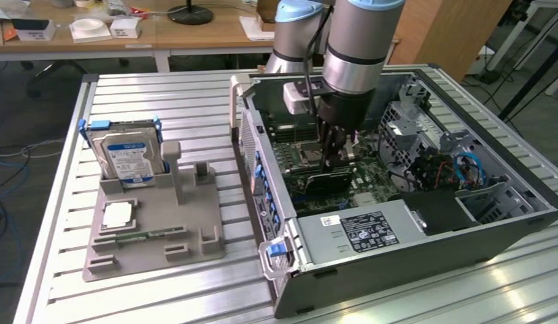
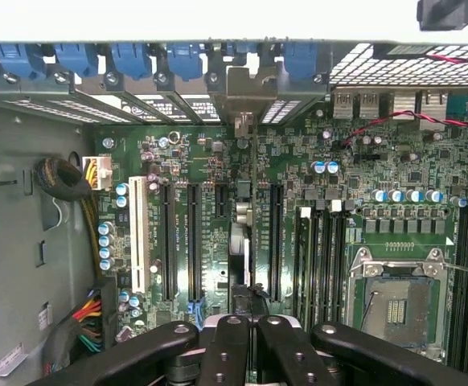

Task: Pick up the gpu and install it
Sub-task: 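Press down on the gpu until it lock into place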

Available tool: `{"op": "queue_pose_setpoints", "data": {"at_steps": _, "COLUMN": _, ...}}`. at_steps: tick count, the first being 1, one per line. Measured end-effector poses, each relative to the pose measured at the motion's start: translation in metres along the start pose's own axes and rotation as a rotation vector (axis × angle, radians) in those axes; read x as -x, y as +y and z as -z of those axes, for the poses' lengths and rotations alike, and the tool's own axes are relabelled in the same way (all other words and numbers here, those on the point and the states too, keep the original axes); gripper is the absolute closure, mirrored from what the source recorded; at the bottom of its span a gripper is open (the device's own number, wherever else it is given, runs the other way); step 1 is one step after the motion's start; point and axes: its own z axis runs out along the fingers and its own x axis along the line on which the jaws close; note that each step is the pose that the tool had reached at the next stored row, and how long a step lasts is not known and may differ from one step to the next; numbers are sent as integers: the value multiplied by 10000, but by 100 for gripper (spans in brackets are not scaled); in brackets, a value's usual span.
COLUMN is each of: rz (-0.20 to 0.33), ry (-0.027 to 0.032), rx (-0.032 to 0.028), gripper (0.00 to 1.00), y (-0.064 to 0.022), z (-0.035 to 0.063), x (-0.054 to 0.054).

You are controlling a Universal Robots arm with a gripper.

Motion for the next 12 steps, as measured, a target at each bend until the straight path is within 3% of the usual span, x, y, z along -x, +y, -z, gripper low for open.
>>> {"op": "queue_pose_setpoints", "data": {"at_steps": 12, "rz": 1, "ry": 3, "rx": 2, "gripper": 89, "y": 38, "z": -73, "x": -25}}
